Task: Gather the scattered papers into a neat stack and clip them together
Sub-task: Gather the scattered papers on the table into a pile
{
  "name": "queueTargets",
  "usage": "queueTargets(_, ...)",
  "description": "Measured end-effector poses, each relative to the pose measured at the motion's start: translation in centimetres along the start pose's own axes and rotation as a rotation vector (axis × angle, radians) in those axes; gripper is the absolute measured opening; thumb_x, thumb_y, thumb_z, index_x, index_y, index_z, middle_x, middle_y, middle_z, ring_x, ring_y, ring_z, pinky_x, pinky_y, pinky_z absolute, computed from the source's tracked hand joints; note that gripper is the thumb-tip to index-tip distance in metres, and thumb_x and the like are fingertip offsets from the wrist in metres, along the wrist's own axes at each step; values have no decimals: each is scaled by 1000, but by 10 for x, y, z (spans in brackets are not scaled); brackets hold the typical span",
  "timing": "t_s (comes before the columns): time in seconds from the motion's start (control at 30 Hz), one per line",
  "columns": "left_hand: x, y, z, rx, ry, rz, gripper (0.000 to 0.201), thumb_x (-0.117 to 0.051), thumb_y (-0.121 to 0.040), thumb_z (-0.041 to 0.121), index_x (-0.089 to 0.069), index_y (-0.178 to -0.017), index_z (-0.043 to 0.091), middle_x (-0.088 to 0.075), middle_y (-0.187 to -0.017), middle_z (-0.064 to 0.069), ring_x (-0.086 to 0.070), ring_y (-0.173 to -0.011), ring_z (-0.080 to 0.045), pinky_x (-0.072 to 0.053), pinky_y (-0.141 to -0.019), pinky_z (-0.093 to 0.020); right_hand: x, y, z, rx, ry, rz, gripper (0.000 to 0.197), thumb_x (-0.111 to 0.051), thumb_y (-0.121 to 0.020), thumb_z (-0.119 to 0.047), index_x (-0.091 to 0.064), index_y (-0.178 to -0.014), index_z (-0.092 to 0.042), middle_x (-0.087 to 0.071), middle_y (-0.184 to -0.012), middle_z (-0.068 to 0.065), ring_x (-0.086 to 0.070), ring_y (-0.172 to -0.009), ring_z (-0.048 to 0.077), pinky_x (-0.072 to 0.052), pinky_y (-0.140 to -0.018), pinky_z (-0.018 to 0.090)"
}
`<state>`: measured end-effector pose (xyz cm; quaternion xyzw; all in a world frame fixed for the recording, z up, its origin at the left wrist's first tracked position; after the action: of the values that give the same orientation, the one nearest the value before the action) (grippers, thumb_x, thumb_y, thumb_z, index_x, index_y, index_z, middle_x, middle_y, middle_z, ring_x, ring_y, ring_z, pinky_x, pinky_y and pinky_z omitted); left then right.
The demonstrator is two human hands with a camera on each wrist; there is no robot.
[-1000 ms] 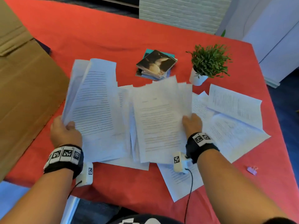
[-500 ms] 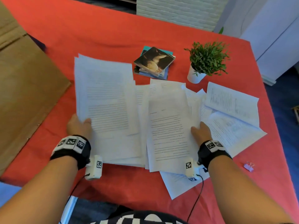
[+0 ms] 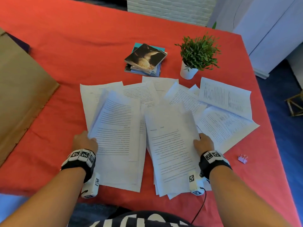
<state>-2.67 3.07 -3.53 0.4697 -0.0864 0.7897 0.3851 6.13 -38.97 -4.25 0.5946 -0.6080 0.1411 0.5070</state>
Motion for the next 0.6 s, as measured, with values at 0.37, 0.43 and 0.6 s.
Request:
queueTargets(0.37,2,14,-7,-18,29,-100,29,-53,-89,7,-47,-117,7,-60,-100,-20,-59,-83,-34,-49,-74,-39,0,12,-3,65,-72,-153,20,-54,-89,-12,-52,-108,-8,-59,-105,15,-53,-91,27,-45,-83,36)
queueTargets(0.43,7,17,-4,10,111,-40,37,-50,-89,3,-43,-125,10,-62,-102,-22,-59,-86,-37,-47,-75,-39,10,13,-7,70,-163,-81,13,-52,-87,-7,-51,-100,-10,-58,-99,14,-54,-89,28,-46,-81,36)
queueTargets(0.6,47,12,8,-46,313,177,34,-45,-87,-3,-53,-120,4,-63,-109,-24,-61,-99,-39,-42,-78,-35,40,7,0,13,-382,36,24,-50,-82,1,-57,-103,-7,-62,-100,16,-59,-90,32,-50,-85,40)
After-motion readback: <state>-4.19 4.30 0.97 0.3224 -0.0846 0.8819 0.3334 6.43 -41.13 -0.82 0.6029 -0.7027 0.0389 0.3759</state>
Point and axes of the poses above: each hand's wrist, its own y-axis away from the middle knuckle, its own x-axis out of the back of the hand, z = x × y, the point moved 3 cm from there along -y, towards the middle knuckle
